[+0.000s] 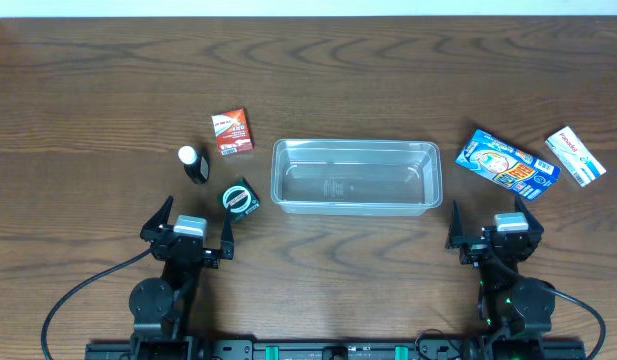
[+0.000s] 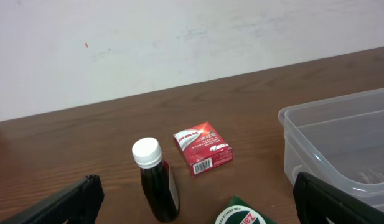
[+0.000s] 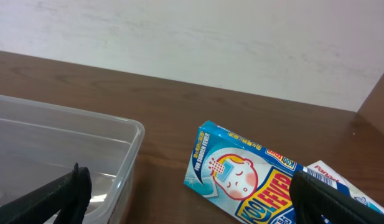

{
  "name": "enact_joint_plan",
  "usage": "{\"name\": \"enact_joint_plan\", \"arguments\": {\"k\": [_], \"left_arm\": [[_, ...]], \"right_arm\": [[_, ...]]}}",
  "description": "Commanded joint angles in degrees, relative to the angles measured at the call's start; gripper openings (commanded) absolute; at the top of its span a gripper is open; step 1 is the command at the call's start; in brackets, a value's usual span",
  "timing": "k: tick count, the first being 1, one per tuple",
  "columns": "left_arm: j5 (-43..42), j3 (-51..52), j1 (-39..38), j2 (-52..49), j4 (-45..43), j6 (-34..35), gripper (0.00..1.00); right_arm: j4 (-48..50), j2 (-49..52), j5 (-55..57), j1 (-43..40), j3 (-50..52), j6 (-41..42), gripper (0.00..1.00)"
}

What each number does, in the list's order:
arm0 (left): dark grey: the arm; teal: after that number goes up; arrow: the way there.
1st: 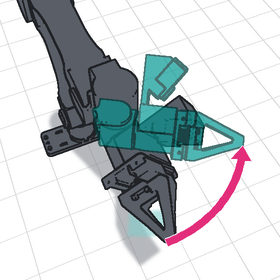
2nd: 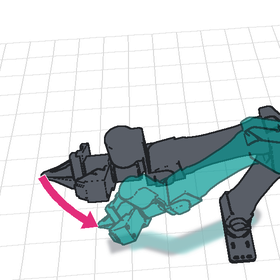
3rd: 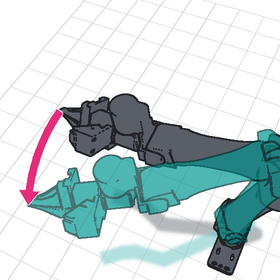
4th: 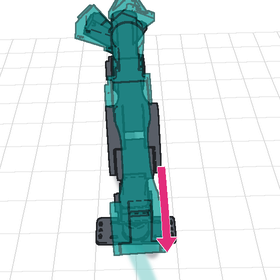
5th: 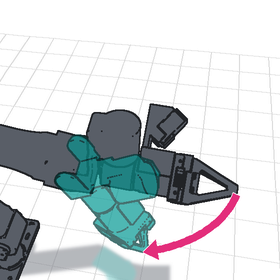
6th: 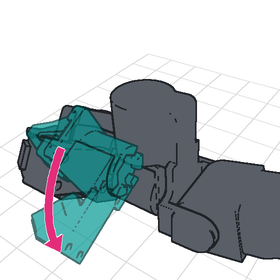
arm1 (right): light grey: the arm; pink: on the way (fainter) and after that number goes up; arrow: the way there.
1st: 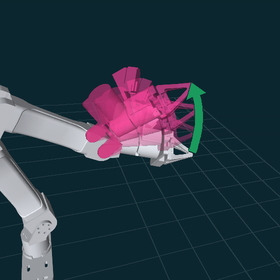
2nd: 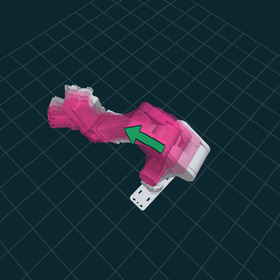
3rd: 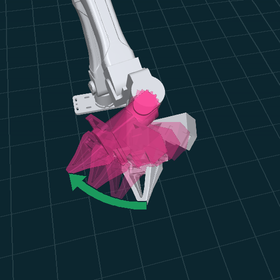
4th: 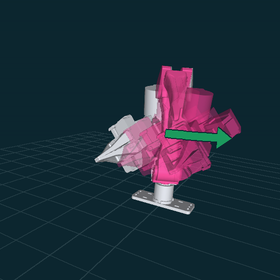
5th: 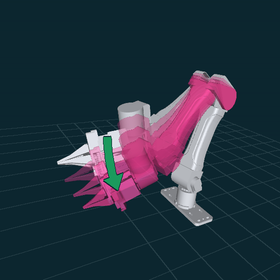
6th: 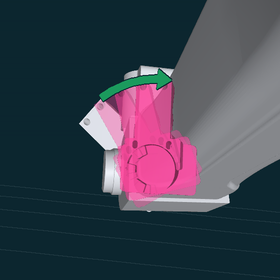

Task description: Pack container

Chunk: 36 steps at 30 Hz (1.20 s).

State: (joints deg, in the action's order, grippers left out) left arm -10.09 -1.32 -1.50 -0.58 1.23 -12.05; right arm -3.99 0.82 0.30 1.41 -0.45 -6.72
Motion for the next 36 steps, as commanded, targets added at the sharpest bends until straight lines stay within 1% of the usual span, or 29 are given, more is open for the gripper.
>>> {"name": "enact_joint_plan", "arguments": {"k": [1,11,16,24,28,31,36], "left_arm": [[-0.2,1.1,0.3,0.3,1.7,-0.5,0.98],[-0.2,1.1,0.3,0.3,1.7,-0.5,0.98],[-0.2,1.1,0.3,0.3,1.7,-0.5,0.98],[-0.2,1.1,0.3,0.3,1.7,-0.5,0.98],[-0.2,1.1,0.3,0.3,1.7,-0.5,0.98],[-0.2,1.1,0.3,0.3,1.7,-0.5,0.98],[-0.2,1.1,0.3,0.3,1.7,-0.5,0.98]], "right_arm": [[-0.2,-0.4,0.8,-0.4,0.1,-0.6,0.99],[0.3,-0.4,0.8,-0.4,0.1,-0.7,0.99],[0.3,-0.4,4.7,-0.4,0.1,-0.9,0.99],[0.3,-0.4,2.8,-0.4,0.1,-0.5,0.99],[-0.8,-0.4,0.9,-0.4,-0.5,3.8,0.99],[-3.5,0.5,-0.6,-0.4,-3.1,5.0,0.99],[-9.0,7.6,-1.2,-0.4,-12.9,5.0,0.99]]}}
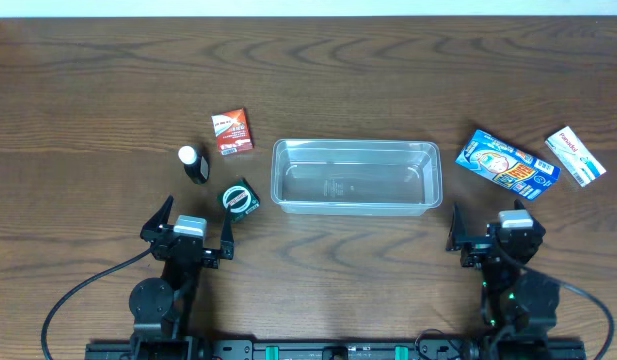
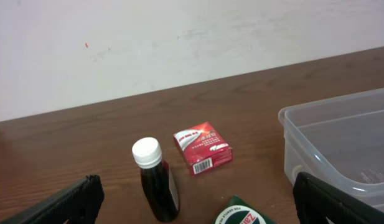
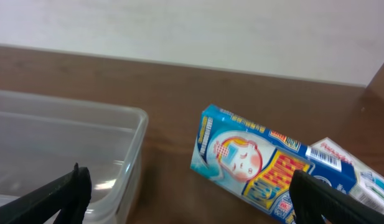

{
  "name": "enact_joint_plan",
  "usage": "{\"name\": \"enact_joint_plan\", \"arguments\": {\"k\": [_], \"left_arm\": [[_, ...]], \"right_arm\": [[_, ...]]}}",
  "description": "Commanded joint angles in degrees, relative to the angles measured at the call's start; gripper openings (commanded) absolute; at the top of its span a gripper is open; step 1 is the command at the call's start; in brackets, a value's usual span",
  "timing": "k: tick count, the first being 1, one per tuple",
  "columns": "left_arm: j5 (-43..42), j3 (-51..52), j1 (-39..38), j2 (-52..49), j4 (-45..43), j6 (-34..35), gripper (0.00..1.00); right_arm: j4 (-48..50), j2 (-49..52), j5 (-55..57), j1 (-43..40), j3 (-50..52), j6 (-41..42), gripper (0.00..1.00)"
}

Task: Pack container
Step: 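Reach the right gripper to the blue Kool Fever box and grasp it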

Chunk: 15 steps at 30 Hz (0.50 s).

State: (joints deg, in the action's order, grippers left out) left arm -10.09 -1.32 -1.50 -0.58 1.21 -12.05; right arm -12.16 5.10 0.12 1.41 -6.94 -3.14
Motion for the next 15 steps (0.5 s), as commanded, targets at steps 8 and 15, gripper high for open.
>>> {"name": "enact_joint_plan", "arguments": {"k": [8,15], "left_arm": [[-0.2,1.1,0.3,0.3,1.7,-0.5,0.98],[-0.2,1.1,0.3,0.3,1.7,-0.5,0.98]], "right_arm": [[-15.3,29.6,-5.2,-0.4,-33.2,1.4,0.99],[-38.2,56.0,-8.2,-0.4,-57.5,1.4,0.99]]}}
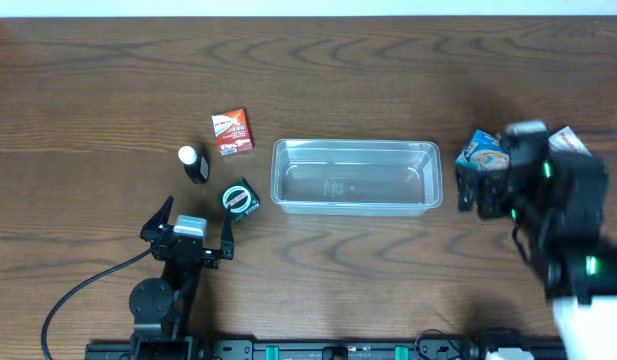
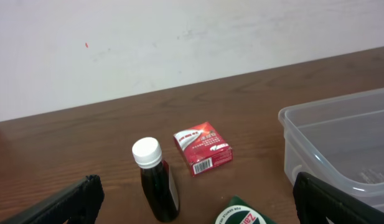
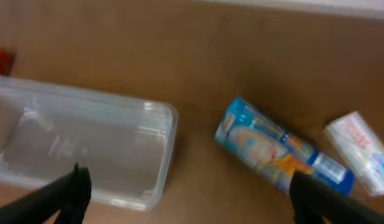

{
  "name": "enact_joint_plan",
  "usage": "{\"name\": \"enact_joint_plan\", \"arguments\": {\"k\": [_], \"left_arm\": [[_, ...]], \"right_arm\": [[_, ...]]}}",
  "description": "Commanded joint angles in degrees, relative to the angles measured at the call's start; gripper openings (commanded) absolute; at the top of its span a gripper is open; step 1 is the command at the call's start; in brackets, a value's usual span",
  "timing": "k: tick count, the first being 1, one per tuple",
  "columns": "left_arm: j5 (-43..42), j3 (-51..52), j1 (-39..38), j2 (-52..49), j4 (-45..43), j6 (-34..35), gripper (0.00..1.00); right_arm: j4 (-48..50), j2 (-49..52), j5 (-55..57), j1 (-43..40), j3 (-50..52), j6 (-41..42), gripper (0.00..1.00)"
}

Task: Pack container
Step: 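Reach the right gripper to the blue Kool Fever box and grasp it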

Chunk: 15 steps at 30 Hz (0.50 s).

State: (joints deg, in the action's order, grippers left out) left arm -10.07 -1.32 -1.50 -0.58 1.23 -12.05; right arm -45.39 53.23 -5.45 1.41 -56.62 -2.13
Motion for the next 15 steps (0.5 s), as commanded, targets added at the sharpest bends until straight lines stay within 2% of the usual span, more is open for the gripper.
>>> {"name": "enact_joint_plan", "arguments": {"k": [1,6,15], "left_arm": [[-0.2,1.1,0.3,0.3,1.7,-0.5,0.98],[-0.2,1.1,0.3,0.3,1.7,-0.5,0.98],[-0.2,1.1,0.3,0.3,1.7,-0.5,0.98]], "right_arm": [[-7.3,10.3,-3.1,-0.4,-10.0,0.4,0.99],[-14.5,18.6,-4.7,-0.4,-15.9,0.4,0.99],[-14.7,19.8,-11.1,-0.4,-15.8,0.4,0.99]]}}
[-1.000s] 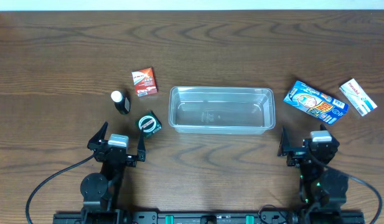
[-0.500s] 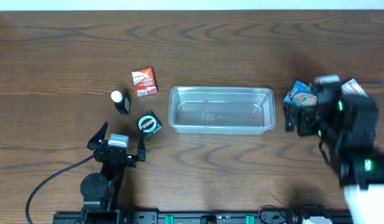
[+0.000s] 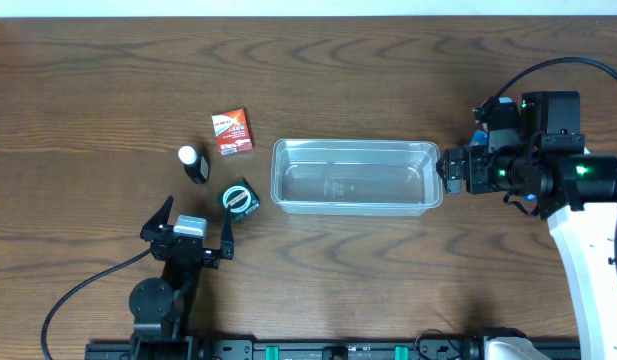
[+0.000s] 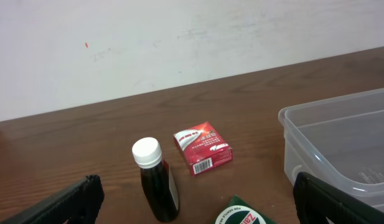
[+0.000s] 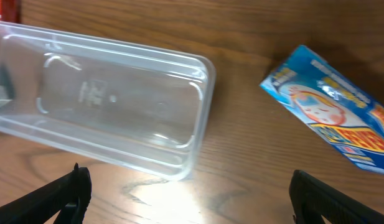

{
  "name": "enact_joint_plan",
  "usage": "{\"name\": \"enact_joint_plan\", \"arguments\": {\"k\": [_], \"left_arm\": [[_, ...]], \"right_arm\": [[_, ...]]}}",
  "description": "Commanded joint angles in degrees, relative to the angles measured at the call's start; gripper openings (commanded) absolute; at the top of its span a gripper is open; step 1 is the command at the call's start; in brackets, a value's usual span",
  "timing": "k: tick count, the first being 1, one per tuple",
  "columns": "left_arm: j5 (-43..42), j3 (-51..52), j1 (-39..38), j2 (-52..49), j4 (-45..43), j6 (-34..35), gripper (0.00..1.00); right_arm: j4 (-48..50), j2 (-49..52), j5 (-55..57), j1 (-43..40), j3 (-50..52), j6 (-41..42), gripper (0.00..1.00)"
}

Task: Pack container
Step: 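Reach the right gripper to the blue Kool Fever box and grasp it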

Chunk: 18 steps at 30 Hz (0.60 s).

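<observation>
The clear plastic container point(image 3: 353, 177) lies mid-table with nothing in it, and it also shows in the right wrist view point(image 5: 111, 93). Left of it are a red box point(image 3: 231, 131), a dark bottle with a white cap point(image 3: 194, 163) and a green box point(image 3: 240, 198). My left gripper point(image 3: 196, 218) rests open near the front edge, behind the bottle point(image 4: 155, 180) and the red box point(image 4: 203, 148). My right gripper point(image 3: 468, 168) hangs open above the table just right of the container. The blue box point(image 5: 332, 109) lies below and to its right. The white box is hidden under the arm.
The table is dark wood point(image 3: 318, 70). The right arm's body point(image 3: 573, 180) reaches over the right side of the table. A white wall stands beyond the far edge in the left wrist view.
My right gripper has moved a little toward the container's right end and its view has sharpened. It now looks down on the container's right half and the blue box. The left arm is unchanged.
Both grippers first rested open at the front edge, the right one facing the blue box. It had tilted slightly a moment later. Then the right arm was raised over the blue and white boxes, and now it hangs by the container's right end. No object has moved.
</observation>
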State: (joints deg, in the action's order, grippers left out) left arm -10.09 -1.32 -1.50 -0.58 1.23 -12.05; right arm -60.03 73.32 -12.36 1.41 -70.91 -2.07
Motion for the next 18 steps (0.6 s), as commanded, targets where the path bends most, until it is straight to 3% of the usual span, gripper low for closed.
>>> {"name": "enact_joint_plan", "arguments": {"k": [1,6,8,12,18], "left_arm": [[-0.2,1.1,0.3,0.3,1.7,-0.5,0.98],[-0.2,1.1,0.3,0.3,1.7,-0.5,0.98],[-0.2,1.1,0.3,0.3,1.7,-0.5,0.98],[-0.2,1.1,0.3,0.3,1.7,-0.5,0.98],[-0.2,1.1,0.3,0.3,1.7,-0.5,0.98]], "right_arm": [[0.0,-0.3,-4.9,-0.4,-1.5,0.3,0.99],[0.4,-0.3,-4.0,-0.4,-1.5,1.8,0.99],[0.5,-0.3,2.9,-0.4,-1.5,10.4,0.99],[-3.9,-0.3,26.1,-0.4,-1.5,40.6,0.99],[-2.1,0.0,33.0,-0.4,-1.5,53.3,0.99]]}}
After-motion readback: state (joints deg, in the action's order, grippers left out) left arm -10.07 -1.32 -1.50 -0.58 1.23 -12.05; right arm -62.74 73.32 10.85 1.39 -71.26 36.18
